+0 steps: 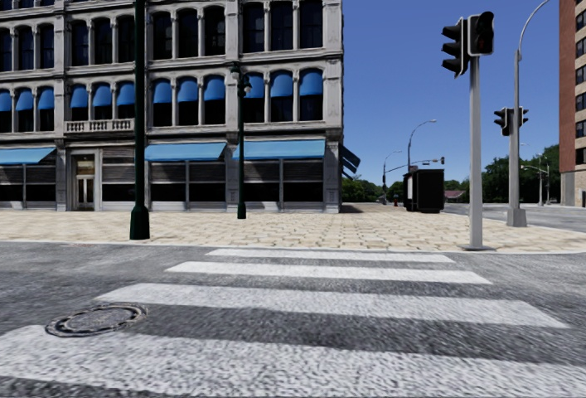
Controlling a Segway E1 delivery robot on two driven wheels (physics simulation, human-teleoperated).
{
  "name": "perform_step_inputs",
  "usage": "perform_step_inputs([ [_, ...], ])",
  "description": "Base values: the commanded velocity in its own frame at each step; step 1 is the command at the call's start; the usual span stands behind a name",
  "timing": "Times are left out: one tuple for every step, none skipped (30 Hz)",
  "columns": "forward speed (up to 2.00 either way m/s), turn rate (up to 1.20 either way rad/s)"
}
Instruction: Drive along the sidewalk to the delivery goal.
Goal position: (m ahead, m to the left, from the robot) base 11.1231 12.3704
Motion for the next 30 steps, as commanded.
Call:
perform_step_inputs([
  [2.0,0.0],
  [2.0,0.0],
  [2.0,0.0],
  [2.0,0.0],
  [2.0,0.0],
  [2.0,0.0],
  [2.0,0.0],
  [2.0,0.0],
  [2.0,0.0],
  [2.0,0.0],
  [2.0,0.0],
  [2.0,0.0],
  [2.0,0.0],
  [2.0,0.0],
  [2.0,0.0],
  [2.0,0.0],
  [2.0,0.0],
  [2.0,0.0],
  [2.0,0.0],
  [2.0,0.0],
  [2.0,0.0],
  [2.0,0.0],
  [2.0,0.0],
  [2.0,0.0],
  [2.0,0.0],
  [2.0,0.0],
  [2.0,0.0],
  [2.0,0.0],
  [2.0,0.0],
  [2.0,0.0],
])
